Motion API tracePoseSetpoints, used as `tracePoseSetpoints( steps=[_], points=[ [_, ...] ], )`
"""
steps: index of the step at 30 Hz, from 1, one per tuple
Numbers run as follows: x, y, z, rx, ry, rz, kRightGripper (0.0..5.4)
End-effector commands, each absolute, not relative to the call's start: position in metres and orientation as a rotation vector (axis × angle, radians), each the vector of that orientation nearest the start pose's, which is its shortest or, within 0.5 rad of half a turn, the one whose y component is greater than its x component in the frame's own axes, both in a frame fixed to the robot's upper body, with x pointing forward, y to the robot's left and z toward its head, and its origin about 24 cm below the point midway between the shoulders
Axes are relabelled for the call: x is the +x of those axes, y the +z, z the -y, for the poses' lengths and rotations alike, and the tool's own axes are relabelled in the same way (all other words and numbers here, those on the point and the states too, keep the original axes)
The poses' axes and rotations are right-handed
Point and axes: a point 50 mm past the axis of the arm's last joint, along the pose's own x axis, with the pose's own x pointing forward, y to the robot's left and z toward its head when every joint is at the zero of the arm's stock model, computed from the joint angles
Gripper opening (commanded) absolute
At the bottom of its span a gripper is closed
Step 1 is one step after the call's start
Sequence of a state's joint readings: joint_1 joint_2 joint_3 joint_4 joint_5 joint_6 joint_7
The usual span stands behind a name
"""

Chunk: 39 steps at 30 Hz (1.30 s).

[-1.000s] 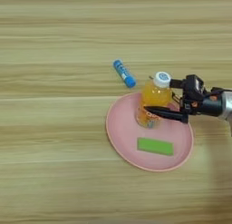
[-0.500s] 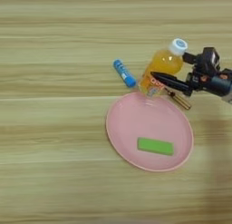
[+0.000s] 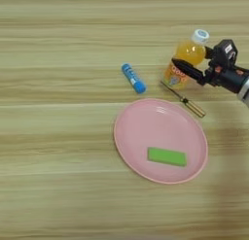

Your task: Move the objects on the table

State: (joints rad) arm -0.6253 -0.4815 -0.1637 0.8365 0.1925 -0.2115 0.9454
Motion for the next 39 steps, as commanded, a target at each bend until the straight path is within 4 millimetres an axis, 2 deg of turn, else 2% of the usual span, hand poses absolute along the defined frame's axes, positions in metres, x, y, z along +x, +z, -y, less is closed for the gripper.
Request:
tracePoseSetpoints(
  steps=[1,6,14,39],
  points=[
    [0.359,0.166,0.261,-0.327,0.560,0.192,3.54],
    [0.362,0.167,0.272,-0.372,0.469,0.164,3.54],
    [0.365,0.164,0.279,-0.428,0.397,0.136,3.54],
    [0.368,0.137,0.280,-0.409,0.378,0.004,3.53]
  ],
)
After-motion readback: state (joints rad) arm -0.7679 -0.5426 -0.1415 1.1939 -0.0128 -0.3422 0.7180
